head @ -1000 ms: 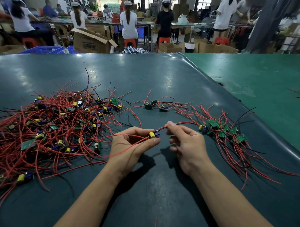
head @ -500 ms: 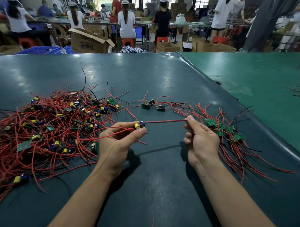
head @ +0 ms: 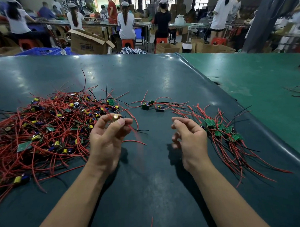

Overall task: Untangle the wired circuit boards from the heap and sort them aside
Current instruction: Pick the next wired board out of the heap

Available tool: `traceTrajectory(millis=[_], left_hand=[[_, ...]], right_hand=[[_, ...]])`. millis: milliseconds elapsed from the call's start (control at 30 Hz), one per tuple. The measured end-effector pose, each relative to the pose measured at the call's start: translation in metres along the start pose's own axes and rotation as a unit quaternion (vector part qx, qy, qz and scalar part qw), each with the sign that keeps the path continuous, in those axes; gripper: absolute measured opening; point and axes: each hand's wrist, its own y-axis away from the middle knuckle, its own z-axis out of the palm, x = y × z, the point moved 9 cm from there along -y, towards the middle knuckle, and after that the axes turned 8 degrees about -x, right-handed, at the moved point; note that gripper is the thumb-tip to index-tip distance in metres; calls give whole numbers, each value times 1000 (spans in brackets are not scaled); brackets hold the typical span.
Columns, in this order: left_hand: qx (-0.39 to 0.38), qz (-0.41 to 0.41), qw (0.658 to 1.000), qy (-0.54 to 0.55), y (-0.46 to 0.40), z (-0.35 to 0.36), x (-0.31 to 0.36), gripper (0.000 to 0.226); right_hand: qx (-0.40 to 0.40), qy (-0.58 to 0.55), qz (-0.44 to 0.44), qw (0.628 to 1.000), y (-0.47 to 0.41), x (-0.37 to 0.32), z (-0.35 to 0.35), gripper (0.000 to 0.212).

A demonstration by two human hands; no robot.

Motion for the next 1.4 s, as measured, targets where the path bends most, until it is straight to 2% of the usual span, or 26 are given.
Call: traceTrajectory(millis=[100, 167, 233, 300, 467, 600, 733, 833, 1067, 1233, 1333, 1400], left_hand=[[-21, -48, 999, -2, 2, 7, -7, 20], [-37, -89, 995, -33, 5, 13, -17, 22], [-67, -119, 988, -78, 10, 20, -29, 14], [-96, -142, 978, -122, 14, 25, -38, 10], [-117, -185, 961, -171, 16, 22, -49, 16], [-148, -190, 953, -183, 16, 24, -51, 19], [-184, -198, 939, -214, 19, 28, -53, 22], [-189, -201, 931, -237, 18, 26, -55, 26], [-220, -222, 930, -194, 19, 27, -58, 25], [-244, -226, 925, -182, 21, 29, -58, 24], [-235, -218, 934, -159, 20, 29, -59, 22], [-203, -198, 952, -117, 16, 27, -55, 19]], right_hand=[[-26, -61, 79, 995, 1, 9, 3, 13], [-116, -22, 104, 988, 7, 13, 23, 11], [-215, 14, 118, 969, 18, 19, 45, 24], [-254, 22, 127, 959, 24, 22, 54, 20], [-230, 14, 125, 965, 18, 24, 46, 17], [-230, -2, 136, 964, 16, 25, 46, 24], [-232, -28, 150, 961, 15, 26, 44, 20], [-203, -34, 144, 968, 12, 24, 39, 15], [-51, -112, 107, 987, -5, 10, 5, 5], [17, -159, 96, 982, -11, 7, -16, 11], [46, -183, 86, 978, -12, 7, -22, 10], [77, -212, 76, 971, -12, 6, -29, 9]])
